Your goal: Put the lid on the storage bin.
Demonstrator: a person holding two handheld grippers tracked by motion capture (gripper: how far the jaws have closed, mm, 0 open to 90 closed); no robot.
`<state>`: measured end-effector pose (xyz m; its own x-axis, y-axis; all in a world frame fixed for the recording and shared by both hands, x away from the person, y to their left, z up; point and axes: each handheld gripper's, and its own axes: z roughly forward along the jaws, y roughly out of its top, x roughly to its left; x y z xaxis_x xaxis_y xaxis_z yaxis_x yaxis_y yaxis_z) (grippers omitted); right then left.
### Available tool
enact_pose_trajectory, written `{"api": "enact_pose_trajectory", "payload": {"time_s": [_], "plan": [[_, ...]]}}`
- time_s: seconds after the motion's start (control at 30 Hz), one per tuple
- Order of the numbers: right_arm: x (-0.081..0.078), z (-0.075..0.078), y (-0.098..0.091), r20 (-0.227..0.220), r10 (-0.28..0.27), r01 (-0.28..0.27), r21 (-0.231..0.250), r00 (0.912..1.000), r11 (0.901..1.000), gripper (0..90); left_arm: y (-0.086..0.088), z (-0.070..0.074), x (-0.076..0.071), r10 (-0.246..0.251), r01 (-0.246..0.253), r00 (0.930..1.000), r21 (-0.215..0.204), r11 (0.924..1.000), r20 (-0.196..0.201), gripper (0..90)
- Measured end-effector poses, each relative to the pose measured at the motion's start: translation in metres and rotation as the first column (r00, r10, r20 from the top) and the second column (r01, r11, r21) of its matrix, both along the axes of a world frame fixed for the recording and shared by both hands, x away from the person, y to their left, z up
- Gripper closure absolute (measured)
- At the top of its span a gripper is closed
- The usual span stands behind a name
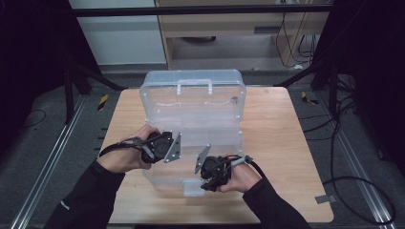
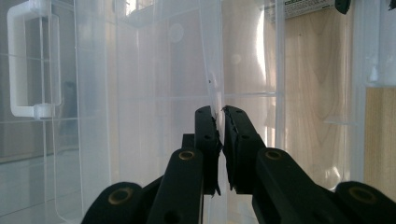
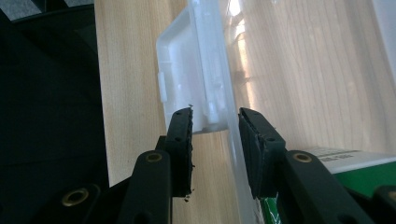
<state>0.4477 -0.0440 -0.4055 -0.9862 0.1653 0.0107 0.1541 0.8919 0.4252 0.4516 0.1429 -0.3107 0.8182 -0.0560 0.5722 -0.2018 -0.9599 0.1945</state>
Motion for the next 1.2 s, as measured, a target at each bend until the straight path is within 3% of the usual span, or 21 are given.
{"api": "enact_pose_trajectory", "payload": {"time_s": [0.2,0.4,0.5,0.7,0.8,0.9,1.0,1.1,1.17,1.2], "plan": [[-0.002,0.001,-0.003,0.022,-0.003,0.003,0.030,0.9998,0.9995,67.3,0.001,-0.001,-0.002,0.012,-0.012,0.9998,-0.011,0.9999,-0.015,83.6],[-0.003,0.015,-0.016,0.032,-0.035,0.031,0.135,0.9989,0.9904,69.2,0.002,-0.003,-0.004,0.015,-0.016,0.9996,-0.023,0.9996,-0.022,83.3],[-0.006,0.022,-0.025,0.051,-0.068,0.057,0.187,0.9964,0.9807,75.2,0.003,-0.003,-0.004,0.010,-0.010,0.9998,-0.019,0.9998,-0.018,83.1],[-0.009,0.034,-0.051,0.063,-0.152,0.125,0.312,0.9863,0.9416,86.5,0.005,-0.004,-0.003,0.002,-0.002,0.9999,-0.044,0.9990,-0.017,82.6],[-0.010,0.039,-0.063,0.072,-0.195,0.156,0.365,0.9781,0.9178,90.0,0.004,-0.004,-0.003,0.000,-0.001,0.9999,-0.037,0.9993,-0.015,82.6],[-0.010,0.044,-0.077,0.060,-0.259,0.207,0.441,0.9640,0.8733,90.0,0.003,-0.003,-0.004,0.010,-0.011,0.9998,-0.026,0.9996,-0.019,82.5],[-0.009,0.047,-0.087,0.055,-0.300,0.238,0.484,0.9523,0.8425,90.0,0.003,-0.004,-0.004,0.010,-0.011,0.9997,-0.030,0.9995,-0.020,82.5],[-0.006,0.051,-0.097,0.040,-0.345,0.270,0.542,0.9378,0.7956,90.0,0.003,-0.004,-0.004,0.012,-0.012,0.9997,-0.031,0.9994,-0.021,82.4],[-0.002,0.055,-0.105,0.026,-0.393,0.300,0.600,0.9193,0.7419,90.0,0.002,-0.004,-0.004,0.011,-0.012,0.9997,-0.031,0.9995,-0.020,82.3],[0.000,0.056,-0.108,0.019,-0.410,0.311,0.618,0.9120,0.7218,90.0,0.002,-0.004,-0.004,0.012,-0.012,0.9997,-0.031,0.9994,-0.021,82.3]]}}
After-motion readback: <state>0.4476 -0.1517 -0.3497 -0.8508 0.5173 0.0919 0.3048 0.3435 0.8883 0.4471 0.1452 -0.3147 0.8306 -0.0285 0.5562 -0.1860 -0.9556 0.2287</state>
